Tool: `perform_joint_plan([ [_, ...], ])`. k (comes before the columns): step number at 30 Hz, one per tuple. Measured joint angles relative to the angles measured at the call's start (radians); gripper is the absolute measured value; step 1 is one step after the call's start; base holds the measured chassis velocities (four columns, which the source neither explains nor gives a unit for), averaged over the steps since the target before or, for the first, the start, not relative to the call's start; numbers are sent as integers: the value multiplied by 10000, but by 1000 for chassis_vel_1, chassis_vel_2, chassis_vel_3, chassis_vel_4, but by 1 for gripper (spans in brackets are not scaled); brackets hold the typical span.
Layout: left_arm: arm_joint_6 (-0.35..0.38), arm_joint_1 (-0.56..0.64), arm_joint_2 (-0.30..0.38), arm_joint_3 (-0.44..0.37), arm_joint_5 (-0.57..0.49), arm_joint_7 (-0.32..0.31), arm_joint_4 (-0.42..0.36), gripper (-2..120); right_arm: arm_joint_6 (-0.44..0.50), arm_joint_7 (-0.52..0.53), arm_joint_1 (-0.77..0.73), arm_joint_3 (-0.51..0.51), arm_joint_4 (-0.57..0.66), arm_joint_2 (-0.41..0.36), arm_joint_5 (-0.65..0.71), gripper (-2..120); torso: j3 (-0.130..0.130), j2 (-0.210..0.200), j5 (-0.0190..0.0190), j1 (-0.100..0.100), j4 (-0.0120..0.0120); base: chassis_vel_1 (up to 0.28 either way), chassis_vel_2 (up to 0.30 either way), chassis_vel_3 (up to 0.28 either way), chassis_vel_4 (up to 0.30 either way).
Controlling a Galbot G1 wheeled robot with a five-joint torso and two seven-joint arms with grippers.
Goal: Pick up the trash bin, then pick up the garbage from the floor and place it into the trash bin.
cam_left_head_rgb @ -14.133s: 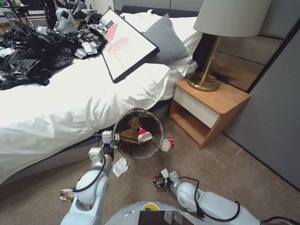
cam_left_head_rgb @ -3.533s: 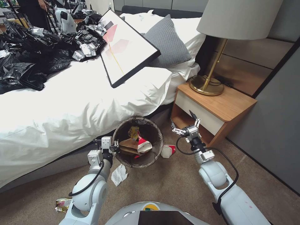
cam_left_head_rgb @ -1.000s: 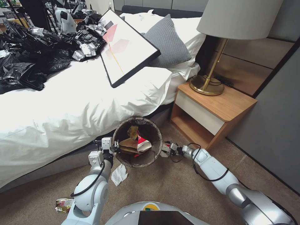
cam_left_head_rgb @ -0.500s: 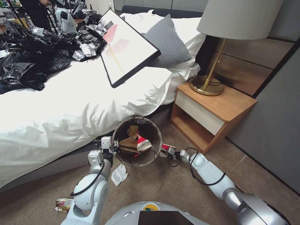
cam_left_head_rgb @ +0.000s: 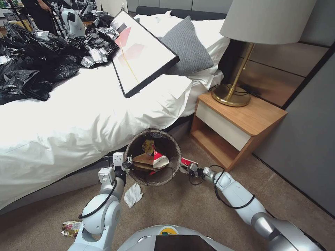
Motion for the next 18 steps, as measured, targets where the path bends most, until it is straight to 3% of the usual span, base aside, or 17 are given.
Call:
perform_joint_plan([
  [5,-5,-11,34,5,-45,-35,35,0,334,903,-985,518,1336,-327,635,0,0,0,1,0,-2,0,0,0,0],
  [13,-19,-3,85,61,-61,-89,110,0,1078,1527,-1898,1220,2387,-551,1030,0,-1,0,4,0,0,0,0,0,0],
  [18,-21,47,109,79,-61,-151,168,0,1197,1749,-2688,2083,4191,-640,1530,0,-1,1,0,-1,1,0,0,0,0],
])
